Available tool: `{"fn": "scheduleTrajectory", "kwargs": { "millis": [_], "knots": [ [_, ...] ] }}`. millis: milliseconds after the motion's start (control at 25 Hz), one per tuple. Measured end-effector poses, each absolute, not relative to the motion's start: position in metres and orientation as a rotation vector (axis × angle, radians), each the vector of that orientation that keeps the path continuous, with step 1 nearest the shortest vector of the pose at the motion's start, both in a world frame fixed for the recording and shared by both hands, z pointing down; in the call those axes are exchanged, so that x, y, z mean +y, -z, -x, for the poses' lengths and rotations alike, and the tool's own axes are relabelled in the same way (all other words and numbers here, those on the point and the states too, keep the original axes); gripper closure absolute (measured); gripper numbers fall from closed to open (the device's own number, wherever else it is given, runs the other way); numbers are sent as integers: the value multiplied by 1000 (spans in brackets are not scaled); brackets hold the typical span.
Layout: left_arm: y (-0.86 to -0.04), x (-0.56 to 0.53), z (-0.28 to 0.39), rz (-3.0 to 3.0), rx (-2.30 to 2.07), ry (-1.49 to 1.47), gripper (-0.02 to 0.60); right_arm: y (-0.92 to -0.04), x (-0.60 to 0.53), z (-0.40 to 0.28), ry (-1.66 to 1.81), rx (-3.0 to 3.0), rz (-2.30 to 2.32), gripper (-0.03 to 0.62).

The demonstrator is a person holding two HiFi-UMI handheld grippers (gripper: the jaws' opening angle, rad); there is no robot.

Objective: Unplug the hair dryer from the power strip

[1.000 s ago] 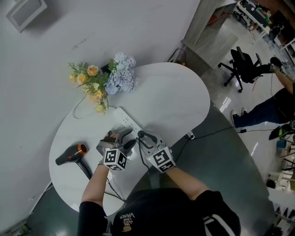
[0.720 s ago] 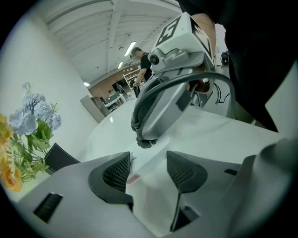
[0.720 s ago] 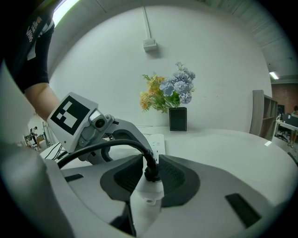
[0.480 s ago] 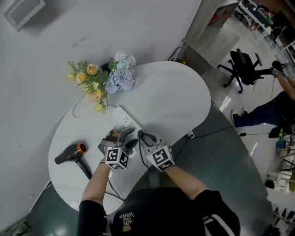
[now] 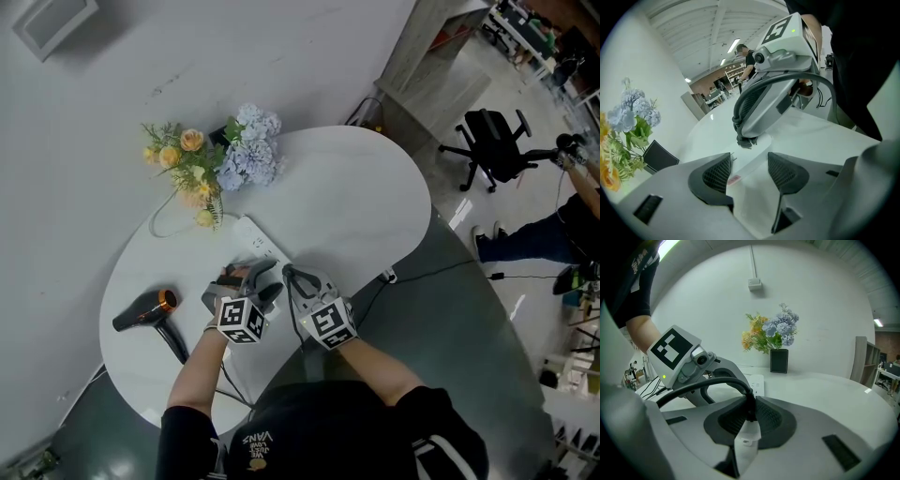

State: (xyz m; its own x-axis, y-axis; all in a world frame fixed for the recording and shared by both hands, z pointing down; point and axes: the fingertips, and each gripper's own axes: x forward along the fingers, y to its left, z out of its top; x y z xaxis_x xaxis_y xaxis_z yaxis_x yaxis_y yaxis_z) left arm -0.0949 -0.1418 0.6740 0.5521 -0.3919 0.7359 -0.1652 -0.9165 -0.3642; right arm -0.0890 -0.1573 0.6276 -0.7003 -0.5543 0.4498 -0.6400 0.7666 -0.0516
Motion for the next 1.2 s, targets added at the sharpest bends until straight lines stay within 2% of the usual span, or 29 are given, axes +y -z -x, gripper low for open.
{"fn": "scheduleTrajectory", "kwargs": {
  "millis": [800, 1200],
  "knots": [
    [-671, -140, 94, 2538, 484, 1344, 333, -603, -150, 70, -335, -2578, -967, 522],
    [-647, -142, 102, 2624, 697, 1272, 333, -587, -149, 59, -331, -2599, -982, 522]
  ]
}}
